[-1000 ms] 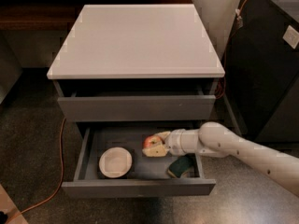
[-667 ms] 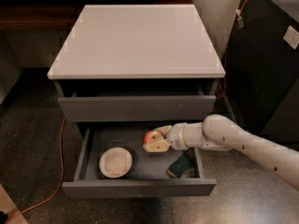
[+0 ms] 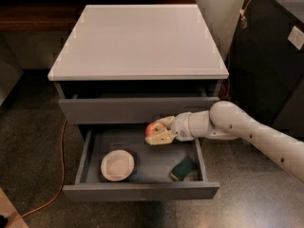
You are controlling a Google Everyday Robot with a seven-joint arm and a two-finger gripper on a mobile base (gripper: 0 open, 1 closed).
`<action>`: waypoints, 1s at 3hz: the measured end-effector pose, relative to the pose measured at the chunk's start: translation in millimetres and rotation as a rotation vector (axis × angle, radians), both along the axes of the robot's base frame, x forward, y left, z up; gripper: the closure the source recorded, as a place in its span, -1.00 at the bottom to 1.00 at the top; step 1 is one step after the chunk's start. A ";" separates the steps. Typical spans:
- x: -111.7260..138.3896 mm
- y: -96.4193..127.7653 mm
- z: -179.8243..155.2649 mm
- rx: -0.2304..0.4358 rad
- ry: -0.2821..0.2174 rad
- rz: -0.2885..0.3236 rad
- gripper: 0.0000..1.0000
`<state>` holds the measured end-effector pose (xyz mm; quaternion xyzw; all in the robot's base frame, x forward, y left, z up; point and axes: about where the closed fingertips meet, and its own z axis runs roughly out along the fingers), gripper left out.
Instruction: Pick apple from middle drawer and place on counter
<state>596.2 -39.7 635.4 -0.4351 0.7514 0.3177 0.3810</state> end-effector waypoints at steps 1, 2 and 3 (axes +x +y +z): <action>0.5 1.9 -0.8 -0.002 0.003 0.001 1.00; -0.4 2.7 15.6 0.007 0.016 -0.002 1.00; -11.4 2.5 60.9 0.000 0.026 -0.020 1.00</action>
Offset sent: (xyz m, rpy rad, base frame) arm -0.0006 -0.0013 0.0397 0.0181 0.0314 -0.0158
